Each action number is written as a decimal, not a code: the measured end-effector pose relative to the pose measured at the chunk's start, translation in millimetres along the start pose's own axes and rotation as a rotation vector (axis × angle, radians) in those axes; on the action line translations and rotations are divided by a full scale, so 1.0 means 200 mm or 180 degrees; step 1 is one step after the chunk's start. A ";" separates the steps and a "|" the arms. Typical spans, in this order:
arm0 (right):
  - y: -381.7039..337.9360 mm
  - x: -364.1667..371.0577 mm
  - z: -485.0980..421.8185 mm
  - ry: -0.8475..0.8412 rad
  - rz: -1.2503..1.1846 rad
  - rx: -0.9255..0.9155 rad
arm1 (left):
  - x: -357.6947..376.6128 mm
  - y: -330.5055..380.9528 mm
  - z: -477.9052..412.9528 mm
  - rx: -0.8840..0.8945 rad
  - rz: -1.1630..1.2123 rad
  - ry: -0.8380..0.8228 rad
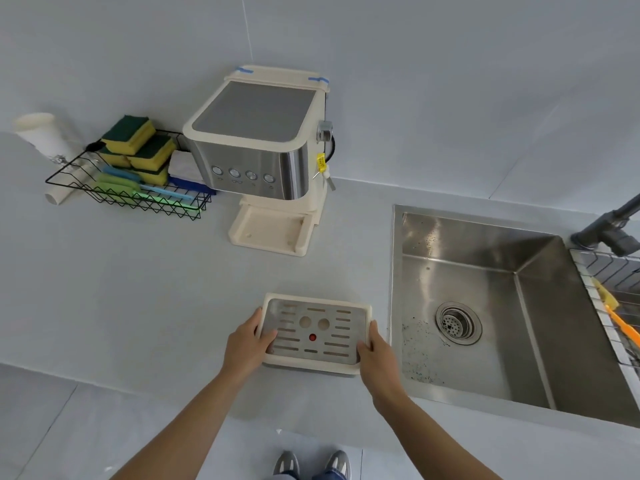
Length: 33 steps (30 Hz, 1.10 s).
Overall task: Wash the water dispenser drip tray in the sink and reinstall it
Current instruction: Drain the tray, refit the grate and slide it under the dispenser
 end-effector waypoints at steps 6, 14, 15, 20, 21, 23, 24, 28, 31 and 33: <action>-0.19 0.05 -0.10 -0.0178 -0.0057 -0.0093 | -0.20 0.03 -0.05 0.0025 0.0072 0.0209; -0.43 0.21 -0.42 -0.0120 -0.0077 -0.0138 | -0.54 0.03 -0.29 0.0139 -0.0032 0.0241; -0.46 0.24 -0.46 -0.0078 -0.0109 -0.0120 | -0.58 0.03 -0.33 0.0147 -0.0056 0.0234; -0.58 0.33 -0.63 0.0149 -0.0178 -0.0001 | -0.73 0.00 -0.54 0.0122 -0.0059 0.0108; -0.59 0.35 -0.66 0.0197 -0.0197 0.0055 | -0.74 0.00 -0.58 0.0095 -0.0065 0.0053; -0.61 0.37 -0.71 0.0289 -0.0180 0.0161 | -0.76 -0.02 -0.64 0.0065 -0.0078 -0.0054; -0.61 0.38 -0.74 0.0334 -0.0144 0.0196 | -0.77 -0.02 -0.67 0.0065 -0.0083 -0.0097; -0.61 0.37 -0.81 0.0467 -0.0090 0.0334 | -0.77 -0.04 -0.78 0.0100 -0.0108 -0.0245; -0.61 0.38 -0.84 0.0483 -0.0045 0.0398 | -0.77 -0.05 -0.84 0.0088 -0.0122 -0.0321; -0.61 0.39 -0.85 0.0490 -0.0045 0.0429 | -0.77 -0.06 -0.87 0.0077 -0.0143 -0.0357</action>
Point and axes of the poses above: each hand's wrist, its own z-axis away from the middle knuckle, its own x-axis out of the palm, y = z × x, the point moved 1 cm from there along -z, towards the middle knuckle, and after that the axes turned 14 degrees about -y, right-handed, at the moved point
